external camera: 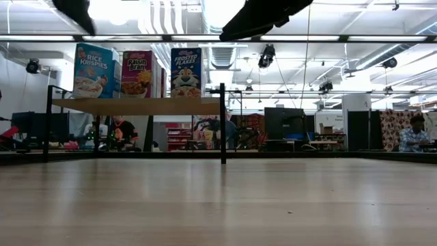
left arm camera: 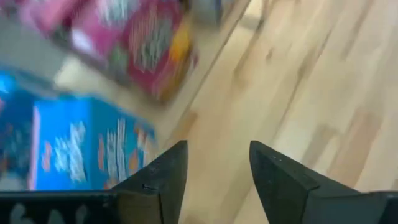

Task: Stack cereal on shelf
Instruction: Put the light blue cereal box on the shelf

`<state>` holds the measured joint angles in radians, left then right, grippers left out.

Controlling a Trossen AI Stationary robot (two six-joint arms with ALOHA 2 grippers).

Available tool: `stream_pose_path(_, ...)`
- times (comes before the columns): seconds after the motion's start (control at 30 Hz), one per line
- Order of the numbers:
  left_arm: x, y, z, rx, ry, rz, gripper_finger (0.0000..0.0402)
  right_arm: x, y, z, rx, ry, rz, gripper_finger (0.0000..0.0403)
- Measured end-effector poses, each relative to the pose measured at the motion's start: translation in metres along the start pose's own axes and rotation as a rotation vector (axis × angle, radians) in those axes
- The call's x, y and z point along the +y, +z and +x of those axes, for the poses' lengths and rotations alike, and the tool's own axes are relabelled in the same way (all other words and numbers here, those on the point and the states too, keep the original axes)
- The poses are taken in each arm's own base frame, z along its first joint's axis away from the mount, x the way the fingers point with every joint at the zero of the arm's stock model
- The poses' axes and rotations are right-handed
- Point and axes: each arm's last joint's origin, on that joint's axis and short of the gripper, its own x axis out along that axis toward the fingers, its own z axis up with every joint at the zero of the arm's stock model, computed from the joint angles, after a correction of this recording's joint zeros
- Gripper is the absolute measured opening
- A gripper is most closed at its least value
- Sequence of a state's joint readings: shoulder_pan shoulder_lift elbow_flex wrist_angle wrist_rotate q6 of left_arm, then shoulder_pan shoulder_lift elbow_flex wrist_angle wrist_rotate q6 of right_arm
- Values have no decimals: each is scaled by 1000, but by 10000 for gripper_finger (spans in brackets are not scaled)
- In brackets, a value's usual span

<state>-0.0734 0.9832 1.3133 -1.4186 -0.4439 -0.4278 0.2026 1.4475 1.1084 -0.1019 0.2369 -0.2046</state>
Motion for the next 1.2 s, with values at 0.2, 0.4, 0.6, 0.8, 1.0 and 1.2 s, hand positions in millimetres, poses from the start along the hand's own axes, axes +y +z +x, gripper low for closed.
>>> stream_pose_path(0.2, -6, -10, 23, 194, 139, 15, 106, -1, 2, -2, 35, 9, -53, 269)
stream_pose_path(0.4, -9, -11, 34, 187, 231, 77, 55, -3, 10, -5, 21, 6, -78, 239)
stream_pose_path(0.6, -6, -11, 33, 152, 299, 60, 30, -4, 14, -6, 11, 3, -98, 218)
stream_pose_path(0.8, -4, -11, 32, 120, 353, 42, 13, -4, 14, -6, 9, 3, -104, 210)
stream_pose_path(1.0, -4, -12, 35, 128, 359, 43, 1, -4, 14, -6, 9, 3, -104, 210)
stream_pose_path(1.2, -1, -18, 43, 136, 430, 82, 0, -4, 14, -6, 9, 3, -99, 210)
